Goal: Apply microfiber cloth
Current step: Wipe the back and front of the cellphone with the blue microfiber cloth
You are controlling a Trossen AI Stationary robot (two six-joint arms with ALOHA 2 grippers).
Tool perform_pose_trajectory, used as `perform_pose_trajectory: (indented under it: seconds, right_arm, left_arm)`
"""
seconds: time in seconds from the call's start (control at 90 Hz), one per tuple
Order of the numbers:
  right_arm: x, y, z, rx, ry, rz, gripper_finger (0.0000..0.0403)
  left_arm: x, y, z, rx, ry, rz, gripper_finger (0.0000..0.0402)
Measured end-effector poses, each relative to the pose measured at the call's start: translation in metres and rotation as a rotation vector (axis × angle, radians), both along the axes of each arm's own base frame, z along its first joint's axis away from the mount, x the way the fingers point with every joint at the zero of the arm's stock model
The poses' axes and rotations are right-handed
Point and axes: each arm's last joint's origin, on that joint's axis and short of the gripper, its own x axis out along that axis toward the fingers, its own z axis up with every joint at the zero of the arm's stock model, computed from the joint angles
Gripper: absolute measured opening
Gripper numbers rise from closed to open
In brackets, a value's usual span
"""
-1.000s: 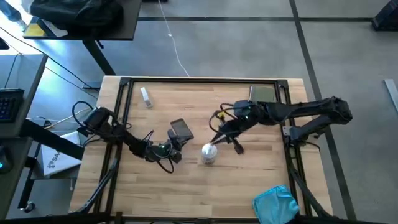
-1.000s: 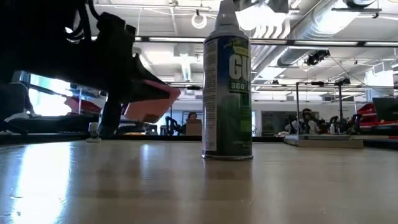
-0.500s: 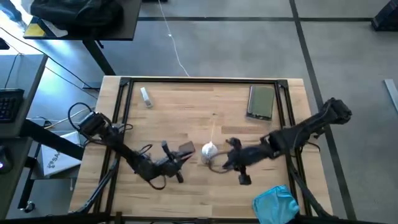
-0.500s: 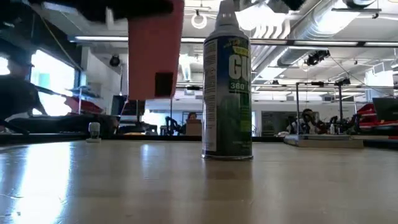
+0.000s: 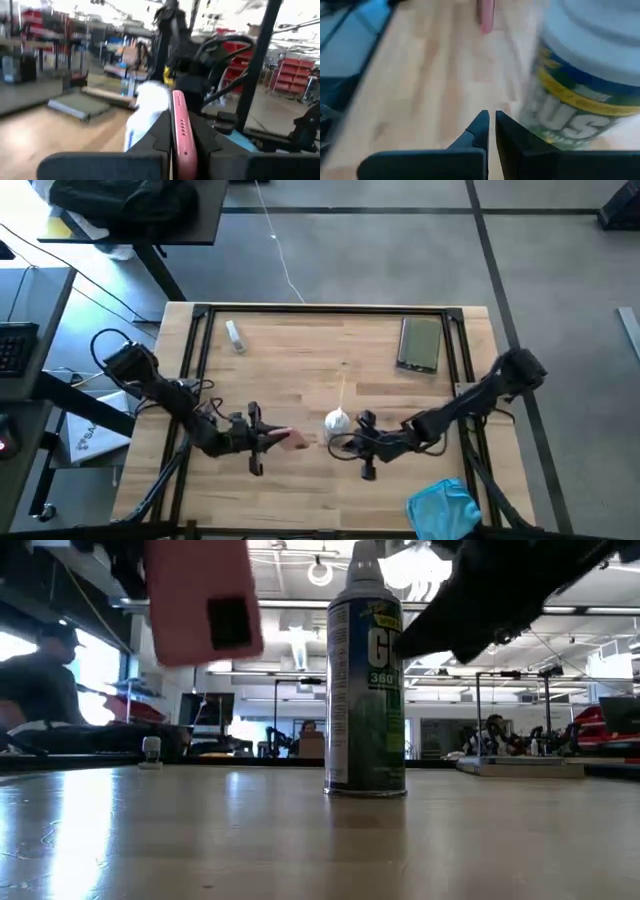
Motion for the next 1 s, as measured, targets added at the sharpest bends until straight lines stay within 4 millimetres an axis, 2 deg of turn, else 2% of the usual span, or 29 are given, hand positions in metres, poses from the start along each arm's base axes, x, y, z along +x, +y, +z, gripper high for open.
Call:
perform_pose_trajectory:
  seconds: [0.2, 0.511, 0.778, 0.9, 1.0]
  right_arm:
    - [0.021, -0.019, -0.022, -0.028, -0.066, -0.038, 0.0000]
    - [0.046, -0.064, -0.041, -0.080, -0.137, -0.154, 0.0000]
    - [0.053, -0.111, -0.040, -0.128, -0.129, -0.269, 0.0000]
    - [0.047, -0.112, -0.032, -0.159, -0.068, -0.236, 0.0000]
    - [0.034, -0.104, -0.017, -0.192, 0.019, -0.191, 0.0000]
  left_arm:
    - [-0.005, 0.014, -0.016, -0.079, 0.024, -0.015, 0.0010]
    - [-0.003, 0.017, -0.022, -0.055, 0.077, 0.000, 0.0010]
    - [-0.002, 0.019, -0.024, -0.089, 0.087, 0.015, 0.0010]
    - [-0.001, 0.020, -0.025, -0.131, 0.083, 0.026, 0.0010]
    - [0.001, 0.023, -0.025, -0.143, 0.079, 0.038, 0.0010]
